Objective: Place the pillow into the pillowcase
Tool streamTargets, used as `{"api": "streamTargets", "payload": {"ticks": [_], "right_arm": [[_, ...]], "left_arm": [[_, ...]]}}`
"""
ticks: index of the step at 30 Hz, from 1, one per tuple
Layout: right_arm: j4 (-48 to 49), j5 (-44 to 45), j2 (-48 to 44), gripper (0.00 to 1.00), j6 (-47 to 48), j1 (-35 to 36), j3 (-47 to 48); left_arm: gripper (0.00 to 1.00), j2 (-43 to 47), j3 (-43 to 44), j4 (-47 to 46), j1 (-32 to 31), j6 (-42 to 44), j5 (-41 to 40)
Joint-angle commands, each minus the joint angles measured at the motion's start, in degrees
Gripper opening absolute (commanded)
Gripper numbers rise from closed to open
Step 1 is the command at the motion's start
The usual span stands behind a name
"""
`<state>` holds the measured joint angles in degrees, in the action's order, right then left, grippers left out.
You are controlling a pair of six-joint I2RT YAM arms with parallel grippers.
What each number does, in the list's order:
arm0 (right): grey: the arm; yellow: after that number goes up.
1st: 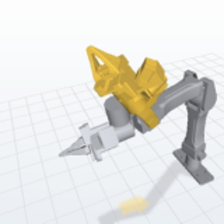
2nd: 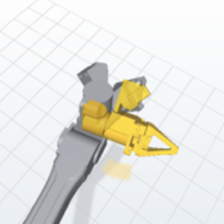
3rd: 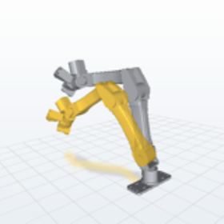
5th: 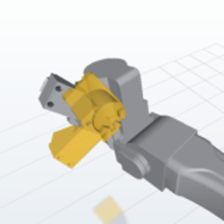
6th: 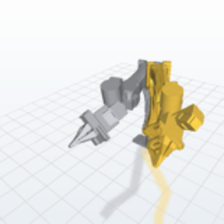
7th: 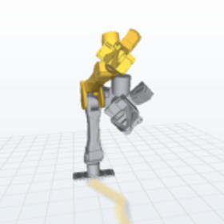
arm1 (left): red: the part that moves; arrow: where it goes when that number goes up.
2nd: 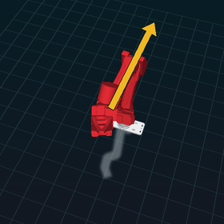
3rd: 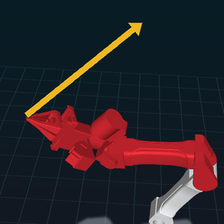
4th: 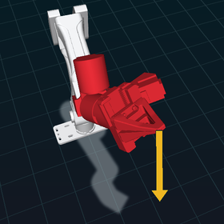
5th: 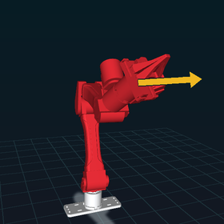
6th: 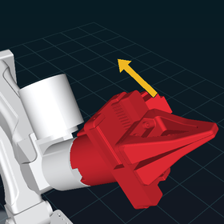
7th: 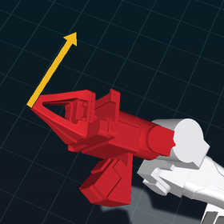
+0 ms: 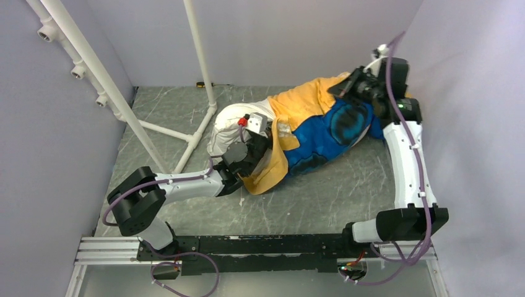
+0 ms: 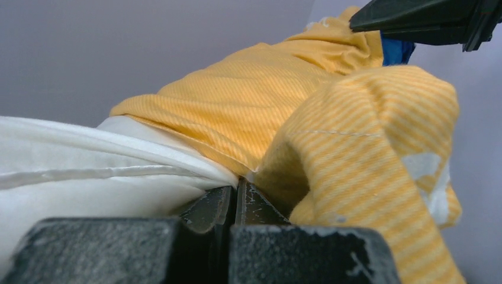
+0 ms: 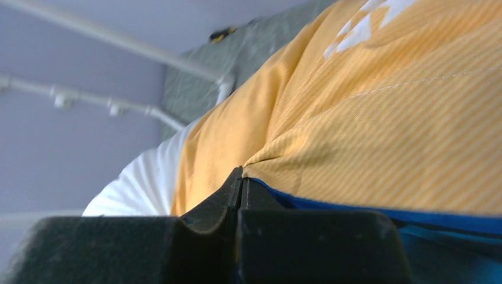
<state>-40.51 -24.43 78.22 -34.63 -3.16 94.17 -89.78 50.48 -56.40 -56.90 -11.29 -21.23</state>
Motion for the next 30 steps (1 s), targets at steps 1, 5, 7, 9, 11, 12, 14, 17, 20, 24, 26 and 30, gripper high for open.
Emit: {"api": "streamTargets", "payload": {"ticks": [1,5,7,9,11,12,14,17,20,24,26,30], "right_arm": [[6.7,-8.6,-0.4,0.0,-7.4,12.4,2.3],[10.0,-6.8,-0.1,0.0,-11.2,22.1,0.4],[12.0,-5.2,0.7,0.0,-12.4,27.5,-0.2],[12.1,-3.4,2.4,0.0,-12.6,32.7,0.4],[11.9,-2.7,4.7,0.0,-12.5,35.8,1.5],[13.0,-2.4,5.2,0.0,-12.8,37.1,1.3],[14.4,-2.2,5.6,0.0,-13.1,38.5,1.1],[9.8,2.0,5.4,0.0,-9.7,37.5,3.1],[3.9,6.0,5.4,0.0,-5.2,31.5,4.0],[1.5,7.2,3.6,0.1,-1.0,21.1,0.7],[-1.2,8.1,4.9,0.31,2.2,18.2,1.6],[-7.4,12.5,5.9,0.79,7.9,16.4,5.1]], "left_arm": [[0.0,3.2,2.7,1.5,-1.5,4.1,0.1],[0.0,3.9,3.7,1.2,-1.5,6.7,-3.3],[0.0,4.8,4.1,1.4,-1.5,6.9,-3.0],[0.0,5.1,5.1,1.6,-1.6,6.9,-2.5],[0.0,5.1,6.1,2.0,-1.8,7.9,-2.2],[0.0,5.1,7.1,2.4,-2.0,8.5,-2.3],[0.0,5.0,7.8,2.8,-2.0,9.3,-2.7],[0.0,5.6,7.1,3.5,-2.0,10.5,-3.4],[0.0,7.4,5.7,5.2,-2.0,12.8,-5.5],[0.0,11.4,5.3,11.0,-1.7,15.3,-8.6],[0.0,12.5,6.3,14.6,-0.8,14.9,-8.5],[0.0,12.4,12.5,28.9,2.8,7.6,-7.5]]}}
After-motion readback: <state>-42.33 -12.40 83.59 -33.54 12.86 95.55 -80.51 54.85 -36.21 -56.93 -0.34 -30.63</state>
